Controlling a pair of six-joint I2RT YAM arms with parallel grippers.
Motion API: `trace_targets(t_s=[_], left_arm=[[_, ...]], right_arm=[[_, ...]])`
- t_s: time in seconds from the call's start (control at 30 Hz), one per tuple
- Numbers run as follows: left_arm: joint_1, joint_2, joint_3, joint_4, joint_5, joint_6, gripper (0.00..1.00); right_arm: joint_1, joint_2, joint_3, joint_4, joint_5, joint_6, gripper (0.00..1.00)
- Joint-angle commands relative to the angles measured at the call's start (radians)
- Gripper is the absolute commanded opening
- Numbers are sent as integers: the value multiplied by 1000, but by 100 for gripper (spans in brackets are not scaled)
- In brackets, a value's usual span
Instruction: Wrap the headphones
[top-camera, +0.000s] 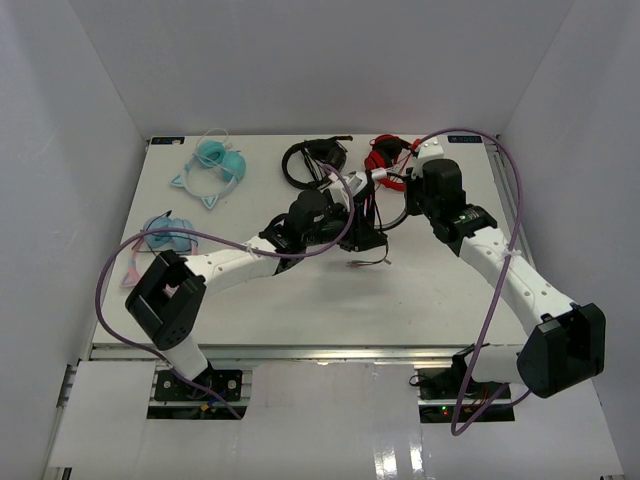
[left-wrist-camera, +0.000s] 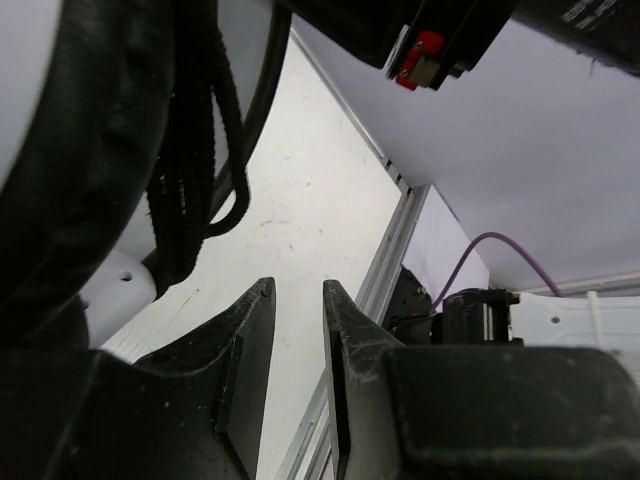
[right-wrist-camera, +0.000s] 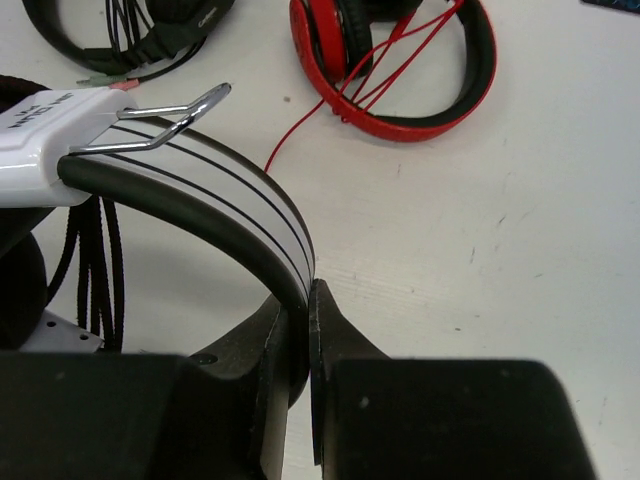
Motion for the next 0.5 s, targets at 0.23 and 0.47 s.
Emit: trace_targets(t_s=[0.23,0.47], left_arm=[[-81,-122,-159,-11,-153,255,42],[-118,-323,-262,-98,-172,380,61]], right_arm=[[-42,-45,2,88,-114,118,8],[-73,44,-9,65,-136,62,8]])
